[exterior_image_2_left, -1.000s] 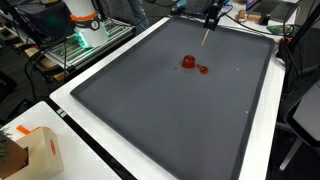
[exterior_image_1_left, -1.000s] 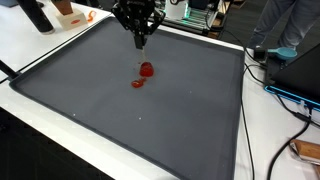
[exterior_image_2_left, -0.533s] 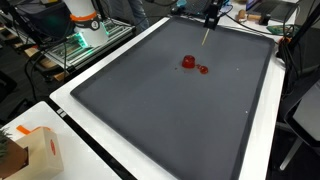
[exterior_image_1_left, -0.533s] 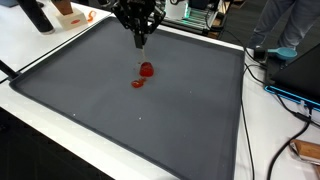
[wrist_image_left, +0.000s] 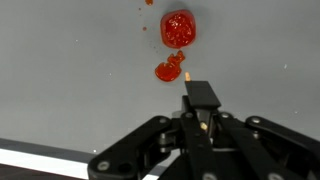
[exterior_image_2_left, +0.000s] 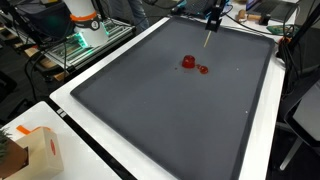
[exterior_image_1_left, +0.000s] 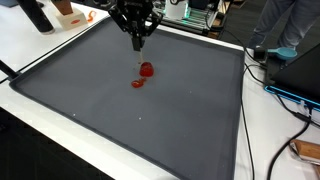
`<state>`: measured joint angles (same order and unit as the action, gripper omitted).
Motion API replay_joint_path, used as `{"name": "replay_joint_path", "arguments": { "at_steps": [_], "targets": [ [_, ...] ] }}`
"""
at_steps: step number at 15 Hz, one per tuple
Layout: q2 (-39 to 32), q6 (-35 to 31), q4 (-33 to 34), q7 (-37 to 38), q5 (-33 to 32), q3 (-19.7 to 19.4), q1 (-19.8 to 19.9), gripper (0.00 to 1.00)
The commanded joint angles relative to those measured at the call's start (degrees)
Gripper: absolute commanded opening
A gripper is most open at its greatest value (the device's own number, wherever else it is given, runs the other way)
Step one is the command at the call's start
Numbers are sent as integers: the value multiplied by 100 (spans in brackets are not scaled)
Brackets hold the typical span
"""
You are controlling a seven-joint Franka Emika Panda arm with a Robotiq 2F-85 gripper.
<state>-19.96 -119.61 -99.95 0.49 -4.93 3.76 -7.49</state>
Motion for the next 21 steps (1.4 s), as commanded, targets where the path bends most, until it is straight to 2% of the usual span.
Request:
{"name": "replay_joint_path", "arguments": {
  "at_steps": [1,7,12,21],
  "targets": [
    [-127,-378,-64,-446,246,82,211,3],
    [-328,-1005,-218,-1095,709,182,465,3],
    [-537,-1065,-215,-1400,917,226,590,3],
    [-837,-1113,-150,-1430,797,188,588,3]
  ]
}}
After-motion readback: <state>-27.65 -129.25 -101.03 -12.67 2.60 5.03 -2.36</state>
